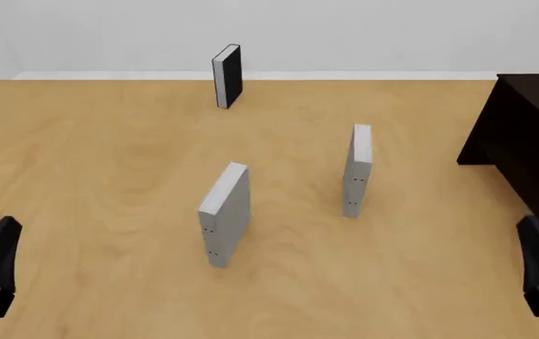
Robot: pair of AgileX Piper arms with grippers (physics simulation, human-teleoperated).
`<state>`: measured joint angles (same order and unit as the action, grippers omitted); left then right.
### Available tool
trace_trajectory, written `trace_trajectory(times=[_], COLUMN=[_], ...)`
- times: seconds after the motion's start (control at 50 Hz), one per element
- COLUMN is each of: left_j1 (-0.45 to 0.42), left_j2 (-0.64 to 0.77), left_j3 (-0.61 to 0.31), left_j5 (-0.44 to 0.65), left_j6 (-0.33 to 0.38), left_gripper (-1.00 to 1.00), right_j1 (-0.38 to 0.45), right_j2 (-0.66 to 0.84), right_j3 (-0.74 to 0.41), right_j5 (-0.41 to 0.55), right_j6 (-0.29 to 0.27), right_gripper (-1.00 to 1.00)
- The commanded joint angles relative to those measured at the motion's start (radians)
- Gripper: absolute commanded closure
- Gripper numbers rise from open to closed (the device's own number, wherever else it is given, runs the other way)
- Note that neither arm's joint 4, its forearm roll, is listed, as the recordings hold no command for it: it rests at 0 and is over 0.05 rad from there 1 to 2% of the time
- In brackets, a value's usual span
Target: Pick up the book on the right and place it on the cabinet shelf.
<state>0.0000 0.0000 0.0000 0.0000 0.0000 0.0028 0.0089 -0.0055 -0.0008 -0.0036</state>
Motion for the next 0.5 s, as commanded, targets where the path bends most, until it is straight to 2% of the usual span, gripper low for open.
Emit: trace_trajectory(times=[0.02, 0.08, 0.14, 0.16, 0.2, 0.26, 0.34, 0.44, 0.5], left_j1=[0.000, 0.000, 0.000, 0.000, 0.000, 0.000, 0.000, 0.000, 0.000], left_j2=[0.000, 0.000, 0.000, 0.000, 0.000, 0.000, 0.000, 0.000, 0.000], left_j3=[0.000, 0.000, 0.000, 0.000, 0.000, 0.000, 0.000, 0.000, 0.000], left_j5=[0.000, 0.000, 0.000, 0.000, 0.000, 0.000, 0.000, 0.000, 0.000], left_j6=[0.000, 0.000, 0.000, 0.000, 0.000, 0.000, 0.000, 0.000, 0.000], left_gripper=[-1.00, -1.00, -1.00, -1.00, -1.00, -1.00, -1.00, -1.00, -1.00], right_j1=[-0.002, 0.007, 0.020, 0.027, 0.021, 0.034, 0.044, 0.051, 0.092], right_j2=[0.057, 0.099, 0.143, 0.173, 0.188, 0.275, 0.370, 0.491, 0.569], right_j3=[-0.038, -0.055, -0.114, -0.148, -0.199, -0.288, -0.378, -0.495, -0.574], right_j5=[-0.009, -0.021, 0.007, 0.022, 0.050, 0.070, 0.098, 0.150, 0.195], right_j6=[-0.023, -0.032, -0.036, -0.058, -0.057, -0.096, -0.117, -0.109, -0.105], right_gripper=[-1.00, -1.00, -1.00, -1.00, -1.00, -1.00, -1.00, -1.00, -1.00])
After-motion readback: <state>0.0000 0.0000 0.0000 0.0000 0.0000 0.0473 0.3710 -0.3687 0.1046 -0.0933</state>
